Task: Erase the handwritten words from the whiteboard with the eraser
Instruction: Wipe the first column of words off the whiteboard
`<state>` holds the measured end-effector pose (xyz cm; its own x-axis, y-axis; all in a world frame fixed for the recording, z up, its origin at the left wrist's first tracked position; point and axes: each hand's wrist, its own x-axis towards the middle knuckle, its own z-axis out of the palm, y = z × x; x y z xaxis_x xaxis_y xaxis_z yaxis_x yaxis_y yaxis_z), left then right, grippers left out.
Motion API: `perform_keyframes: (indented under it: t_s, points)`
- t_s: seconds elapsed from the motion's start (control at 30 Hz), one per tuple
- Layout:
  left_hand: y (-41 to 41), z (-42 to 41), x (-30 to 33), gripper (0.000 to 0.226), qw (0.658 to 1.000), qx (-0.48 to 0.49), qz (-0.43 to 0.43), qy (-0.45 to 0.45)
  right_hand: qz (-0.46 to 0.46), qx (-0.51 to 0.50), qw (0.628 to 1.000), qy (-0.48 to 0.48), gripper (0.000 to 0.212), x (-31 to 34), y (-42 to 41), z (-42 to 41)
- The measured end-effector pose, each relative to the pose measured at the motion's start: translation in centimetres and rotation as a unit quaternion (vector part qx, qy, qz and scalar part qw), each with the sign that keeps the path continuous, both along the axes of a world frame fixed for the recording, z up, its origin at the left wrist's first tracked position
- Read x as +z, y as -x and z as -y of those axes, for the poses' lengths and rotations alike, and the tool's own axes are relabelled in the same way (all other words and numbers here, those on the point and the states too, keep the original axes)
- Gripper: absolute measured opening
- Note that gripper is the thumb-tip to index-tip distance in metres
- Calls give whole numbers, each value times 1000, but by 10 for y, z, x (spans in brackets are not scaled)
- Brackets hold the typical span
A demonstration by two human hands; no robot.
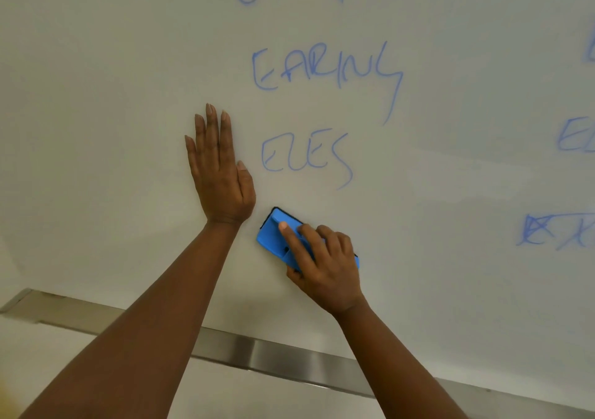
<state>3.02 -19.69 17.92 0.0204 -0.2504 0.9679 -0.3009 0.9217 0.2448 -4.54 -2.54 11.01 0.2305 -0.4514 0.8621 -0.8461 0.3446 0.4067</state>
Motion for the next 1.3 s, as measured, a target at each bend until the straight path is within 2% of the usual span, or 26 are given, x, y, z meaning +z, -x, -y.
perform_keyframes:
  t_s: [0.13, 0.33, 0.43, 0.73, 0.93, 1.03, 1.3]
  points:
    - [-1, 0, 0, 60, 1000, 1, 1, 2, -24, 5, 998, -59, 62, -9, -2, -3]
    - [0, 1, -1, 62, 1000, 4, 4, 2, 4, 2, 1000, 6, 59, 10, 1, -3]
    - [0, 1, -1, 62, 1000, 3, 5, 1, 0, 2, 1000, 3, 59, 12, -2, 1]
    - [-2, 0, 1, 62, 1000, -8, 0, -3, -43, 7, 993, -113, 63, -9, -4, -4]
    - [-3, -3, -2, 63, 1000, -11, 7, -3, 11, 9, 999, 35, 59, 15, 8, -13]
    - [-3, -1, 2, 64, 1000, -8, 2, 0, 26, 11, 997, 75, 57, 24, 4, -2]
    - [-3, -1, -3, 65, 1000, -13, 9, -12, -44, 28, 995, -87, 64, -3, -1, -3]
